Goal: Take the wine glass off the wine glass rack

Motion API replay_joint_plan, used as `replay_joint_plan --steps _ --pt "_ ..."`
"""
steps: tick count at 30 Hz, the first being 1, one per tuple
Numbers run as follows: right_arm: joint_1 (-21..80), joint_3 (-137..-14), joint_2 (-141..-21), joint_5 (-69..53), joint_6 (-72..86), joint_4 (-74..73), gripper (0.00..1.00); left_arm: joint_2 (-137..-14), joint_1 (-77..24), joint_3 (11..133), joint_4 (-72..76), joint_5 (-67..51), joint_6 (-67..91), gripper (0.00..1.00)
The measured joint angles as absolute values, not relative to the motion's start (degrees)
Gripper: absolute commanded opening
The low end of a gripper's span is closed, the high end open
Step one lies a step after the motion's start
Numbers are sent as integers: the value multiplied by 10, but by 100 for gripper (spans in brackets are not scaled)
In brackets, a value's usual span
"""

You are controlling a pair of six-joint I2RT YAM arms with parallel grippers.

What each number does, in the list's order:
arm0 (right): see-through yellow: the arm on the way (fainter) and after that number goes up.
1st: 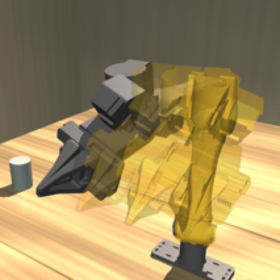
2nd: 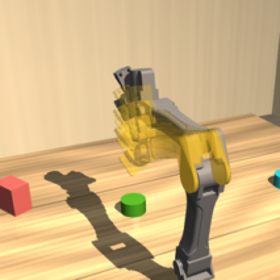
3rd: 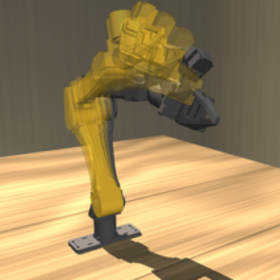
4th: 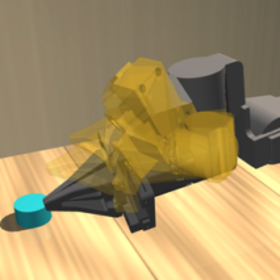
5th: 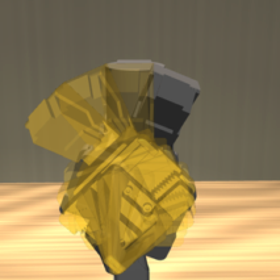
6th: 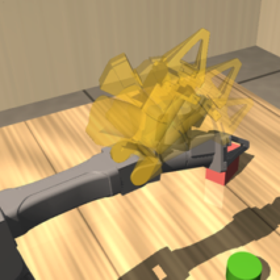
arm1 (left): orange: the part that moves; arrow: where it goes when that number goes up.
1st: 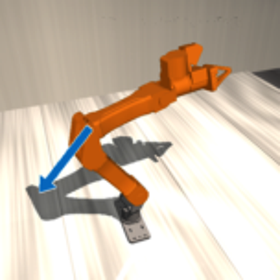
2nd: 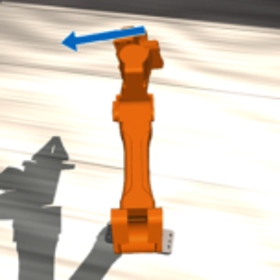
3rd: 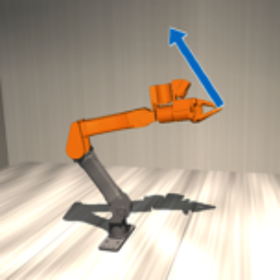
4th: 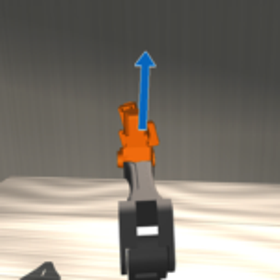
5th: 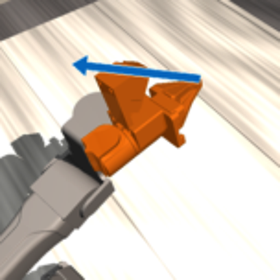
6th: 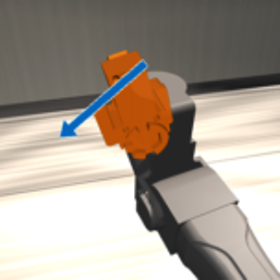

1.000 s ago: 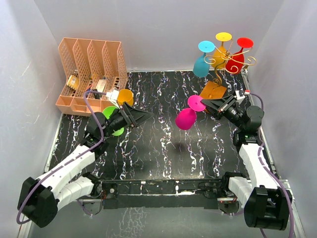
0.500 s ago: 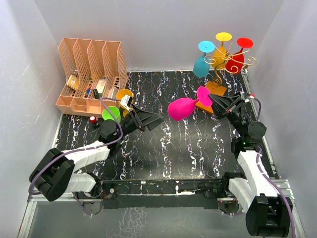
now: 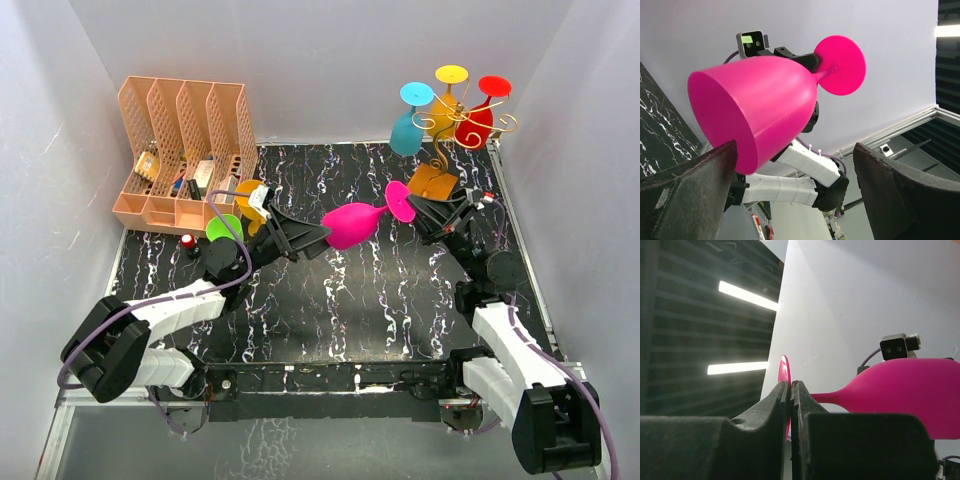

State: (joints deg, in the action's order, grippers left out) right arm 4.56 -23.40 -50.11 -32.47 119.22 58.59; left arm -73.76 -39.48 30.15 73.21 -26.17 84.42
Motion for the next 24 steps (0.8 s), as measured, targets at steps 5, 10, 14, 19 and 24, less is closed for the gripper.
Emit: replay_joint_plan --steps 5,10,14,19,24 --pt "77 -222 -504 -307 1193 603 7 -736 -395 314 728 -262 844 90" --pt "85 -212 -495 -289 1194 588 7 -731 -395 320 726 -264 847 71" --pt "86 -182 -457 -265 1194 558 7 -719 -395 320 718 -264 847 54" --pt "86 -170 -439 -250 1194 524 8 -717 -395 320 715 -263 850 31" --pt "86 -170 -441 -251 1193 507 13 -717 -395 321 715 -262 853 10"
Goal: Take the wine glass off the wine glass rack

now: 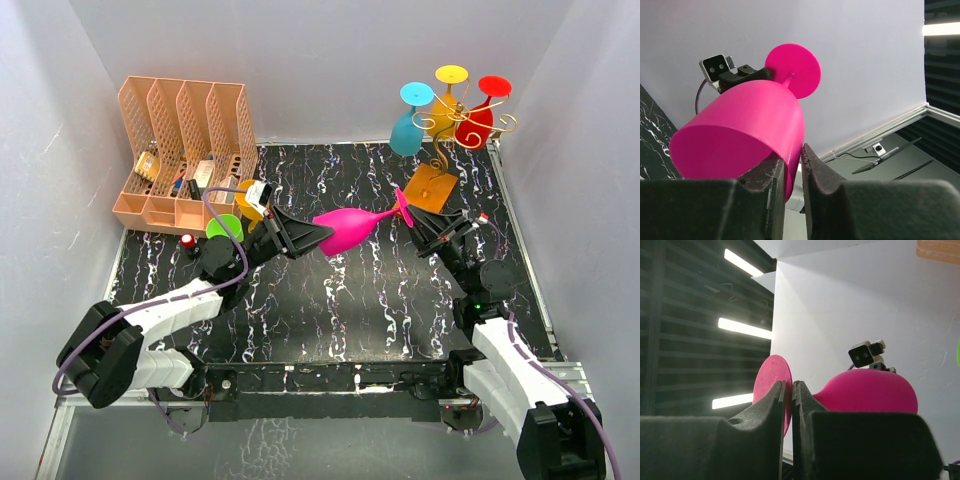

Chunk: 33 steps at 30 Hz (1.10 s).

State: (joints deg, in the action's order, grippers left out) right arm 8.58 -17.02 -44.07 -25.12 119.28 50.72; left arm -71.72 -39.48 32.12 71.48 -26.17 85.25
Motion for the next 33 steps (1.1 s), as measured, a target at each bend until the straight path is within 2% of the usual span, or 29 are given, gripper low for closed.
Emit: replay_joint_plan --steps 3,8,13,17,23,33 --pt "85 -170 -441 -252 1178 480 21 -717 -395 323 717 -262 852 0" --pt "85 -159 -423 -260 1104 389 37 -695 -395 321 695 -259 841 0" --pt "85 -112 -385 -261 1004 304 42 -644 -395 307 590 -255 807 0" --pt "81 -60 -380 -268 927 223 43 -572 -395 315 409 -230 741 0" --pt "57 -62 -396 -267 815 102 43 -504 -395 394 85 -154 615 0" --pt "55 -267 -451 -157 591 -97 45 -557 -395 513 -358 3 475 0"
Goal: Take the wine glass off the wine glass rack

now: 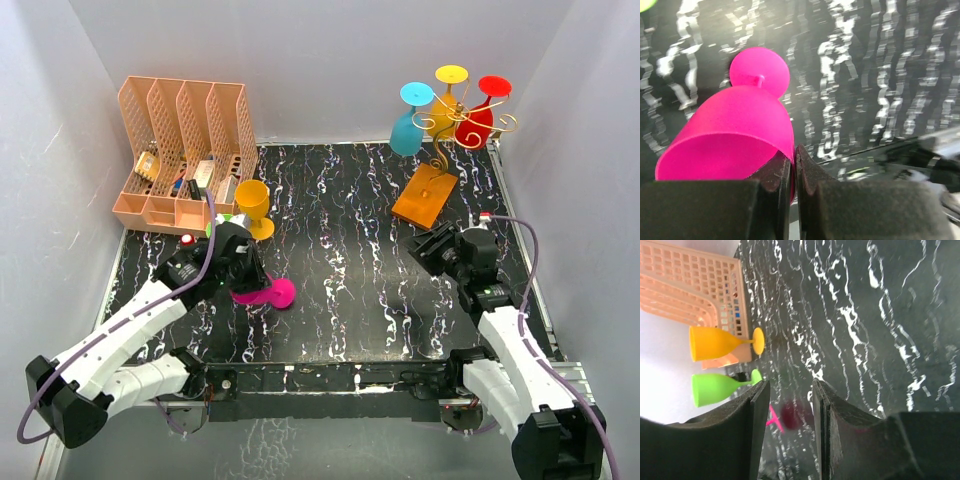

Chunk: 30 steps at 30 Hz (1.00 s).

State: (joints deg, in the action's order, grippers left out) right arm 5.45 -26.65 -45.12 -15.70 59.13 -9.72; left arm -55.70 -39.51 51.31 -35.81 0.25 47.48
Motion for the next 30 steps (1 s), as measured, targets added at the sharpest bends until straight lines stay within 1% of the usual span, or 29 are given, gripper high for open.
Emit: replay_joint_plan --steps 3,7,10,13,16,19,21,25,30 --pt "54 -299 -454 -123 547 -133 45 -573 -395 538 -442 46 446 0" --pt "54 -323 -447 -88 500 -182 46 -574 -395 568 -514 109 426 0" --pt "54 -331 -428 -70 480 -203 47 -584 -395 589 -552 156 421 0" --pt "54 -334 -397 -53 465 -214 48 -608 -385 607 -574 179 404 0" --pt "53 -336 -370 -39 453 -221 49 -629 -341 615 -576 172 373 0" --pt "52 -337 -354 -28 444 -225 49 -636 -246 615 -568 143 332 0" --pt "52 -337 -349 -22 437 -226 49 -637 -205 619 -567 132 310 0" --pt "52 -337 -347 -14 430 -227 49 -654 -181 639 -561 115 279 0" --pt "52 -337 -348 -12 423 -230 49 -668 -174 639 -557 98 262 0"
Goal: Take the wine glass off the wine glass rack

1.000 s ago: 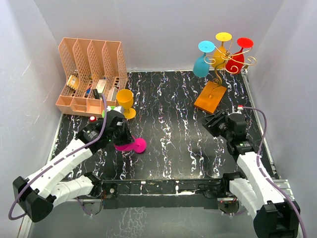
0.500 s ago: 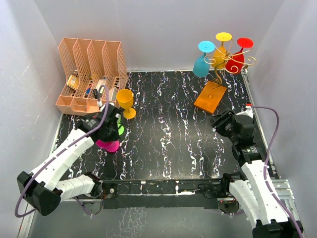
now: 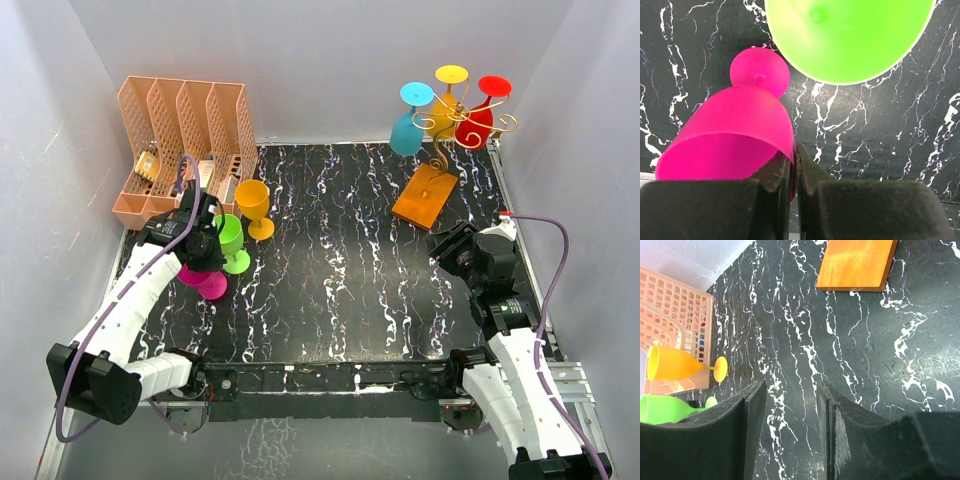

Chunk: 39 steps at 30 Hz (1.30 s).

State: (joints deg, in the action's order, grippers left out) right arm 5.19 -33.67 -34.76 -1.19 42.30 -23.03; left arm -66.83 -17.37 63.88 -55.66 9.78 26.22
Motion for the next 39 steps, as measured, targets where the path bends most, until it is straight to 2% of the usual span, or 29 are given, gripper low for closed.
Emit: replay_joint_plan --steps 9,19,22,29,36,39 --pt "52 -337 -350 -12 421 -230 49 -673 -170 635 -553 101 255 1" --pt "52 -337 -354 -5 416 -230 49 -682 -170 618 -542 111 257 19" --pt "52 -337 -354 1 409 -230 49 -681 -170 618 -542 119 258 32" --pt "52 -340 -355 8 401 -231 49 -677 -170 624 -547 130 265 54" --pt "52 -345 -353 21 377 -236 50 -667 -170 692 -545 125 270 82" --pt "52 -345 -349 25 372 -241 52 -639 -170 712 -508 101 275 90"
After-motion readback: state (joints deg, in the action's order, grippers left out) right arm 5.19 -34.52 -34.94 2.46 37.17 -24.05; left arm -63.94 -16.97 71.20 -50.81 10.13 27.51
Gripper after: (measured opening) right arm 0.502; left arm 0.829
